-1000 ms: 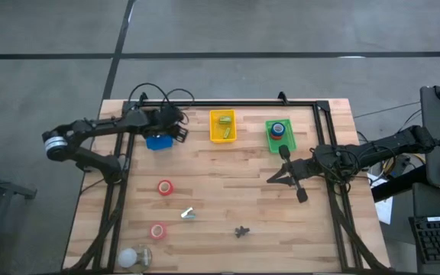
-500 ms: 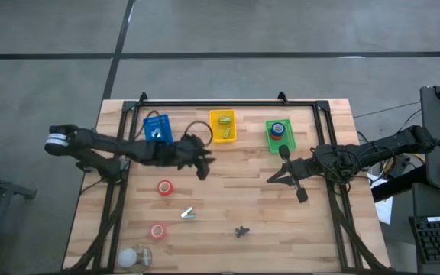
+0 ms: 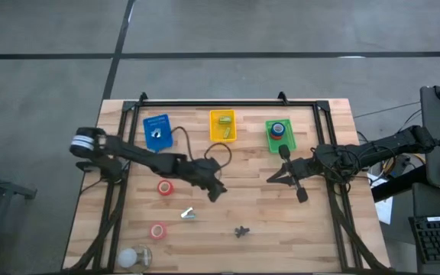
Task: Pick and place Stapler, Stapler remover, tape
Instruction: Put the black staple remover into the blue bin
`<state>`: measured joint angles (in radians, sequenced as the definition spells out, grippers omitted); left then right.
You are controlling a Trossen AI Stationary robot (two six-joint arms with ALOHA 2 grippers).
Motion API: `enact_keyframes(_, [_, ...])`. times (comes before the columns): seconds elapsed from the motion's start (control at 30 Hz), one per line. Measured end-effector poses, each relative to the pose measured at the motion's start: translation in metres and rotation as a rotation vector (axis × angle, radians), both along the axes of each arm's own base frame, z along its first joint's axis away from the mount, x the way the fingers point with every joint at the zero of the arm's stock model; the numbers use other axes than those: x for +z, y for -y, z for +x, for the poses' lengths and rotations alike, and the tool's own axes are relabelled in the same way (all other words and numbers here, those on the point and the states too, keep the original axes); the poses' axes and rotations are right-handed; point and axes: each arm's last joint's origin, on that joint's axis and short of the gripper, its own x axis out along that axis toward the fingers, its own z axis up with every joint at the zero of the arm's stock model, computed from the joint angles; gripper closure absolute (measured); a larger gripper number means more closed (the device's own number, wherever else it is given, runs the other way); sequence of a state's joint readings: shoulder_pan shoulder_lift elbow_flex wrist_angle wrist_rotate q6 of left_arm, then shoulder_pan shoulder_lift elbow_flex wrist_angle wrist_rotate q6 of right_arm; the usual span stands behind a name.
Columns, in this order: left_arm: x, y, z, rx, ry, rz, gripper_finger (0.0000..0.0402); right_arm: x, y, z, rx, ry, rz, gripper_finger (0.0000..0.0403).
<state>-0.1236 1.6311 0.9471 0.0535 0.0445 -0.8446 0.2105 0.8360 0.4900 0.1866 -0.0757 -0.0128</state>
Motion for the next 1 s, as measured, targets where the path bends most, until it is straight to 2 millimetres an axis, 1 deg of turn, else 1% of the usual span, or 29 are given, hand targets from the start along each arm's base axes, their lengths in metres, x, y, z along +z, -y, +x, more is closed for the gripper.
enact_keyframes(0.13, [-0.011, 0.007, 0.021, -0.037, -0.025, -0.050, 0.0234, 0.000, 0.000, 0.000, 0.000, 0.001, -0.003, 0.0394])
enact_keyframes(0.27, [-0.018, 0.018, 0.041, -0.161, -0.005, -0.137, 0.0234, 0.000, 0.000, 0.000, 0.001, -0.001, -0.006, 0.0394])
enact_keyframes(0.37, [-0.022, 0.027, 0.055, -0.204, -0.013, -0.170, 0.0234, 0.000, 0.000, 0.000, 0.001, -0.003, -0.006, 0.0394])
enact_keyframes(0.47, [-0.030, 0.035, 0.065, -0.248, -0.042, -0.226, 0.0234, -0.001, 0.000, 0.000, 0.001, -0.007, -0.007, 0.0394])
enact_keyframes(0.6, [-0.037, 0.044, 0.077, -0.266, -0.055, -0.246, 0.0234, -0.001, 0.000, 0.000, 0.001, -0.010, -0.008, 0.0394])
enact_keyframes(0.83, [-0.043, 0.056, 0.089, -0.305, -0.069, -0.286, 0.0234, -0.002, 0.000, 0.000, 0.002, -0.016, -0.013, 0.0394])
enact_keyframes(1.0, [-0.046, 0.061, 0.088, -0.333, -0.101, -0.336, 0.0234, -0.002, 0.000, 0.000, 0.002, -0.015, -0.012, 0.0394])
